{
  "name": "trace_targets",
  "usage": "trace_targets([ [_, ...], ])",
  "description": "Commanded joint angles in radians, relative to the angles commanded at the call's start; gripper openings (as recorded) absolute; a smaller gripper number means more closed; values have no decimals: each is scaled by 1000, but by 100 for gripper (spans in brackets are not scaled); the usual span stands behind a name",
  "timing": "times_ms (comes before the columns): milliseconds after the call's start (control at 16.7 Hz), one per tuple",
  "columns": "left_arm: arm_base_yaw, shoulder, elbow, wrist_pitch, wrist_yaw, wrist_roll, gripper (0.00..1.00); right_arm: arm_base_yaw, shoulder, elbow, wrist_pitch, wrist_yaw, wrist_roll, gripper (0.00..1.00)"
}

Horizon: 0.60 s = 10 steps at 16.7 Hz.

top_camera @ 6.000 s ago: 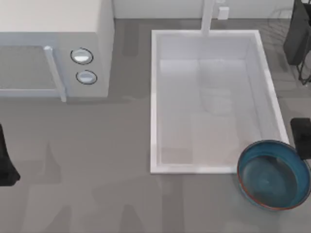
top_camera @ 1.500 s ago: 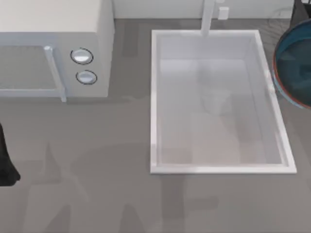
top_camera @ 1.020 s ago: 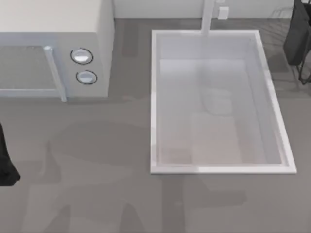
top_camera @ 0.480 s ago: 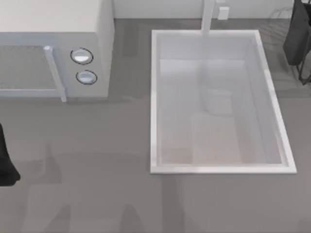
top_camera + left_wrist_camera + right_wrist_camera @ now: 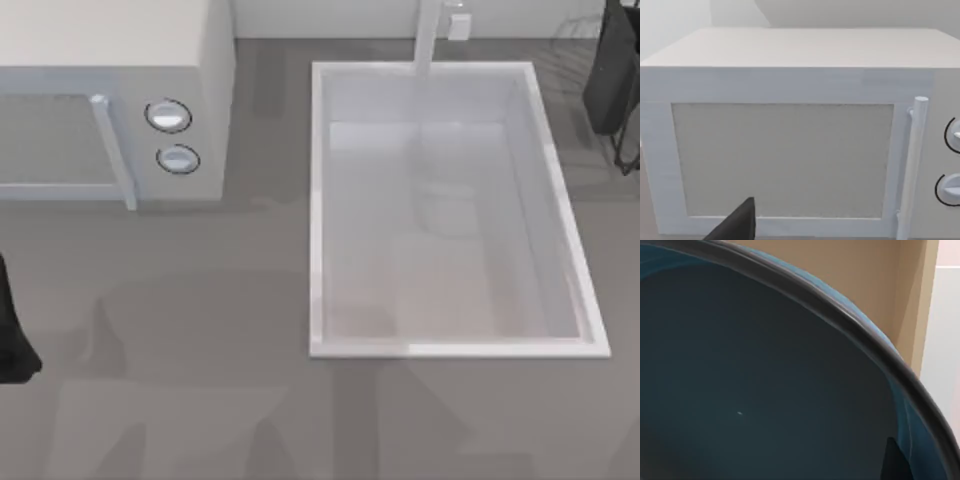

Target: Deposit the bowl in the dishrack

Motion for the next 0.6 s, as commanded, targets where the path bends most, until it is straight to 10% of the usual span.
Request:
trace_targets([
  [600,0,0,0,0,0,0,100,223,586,-125,737,239,-2,0],
])
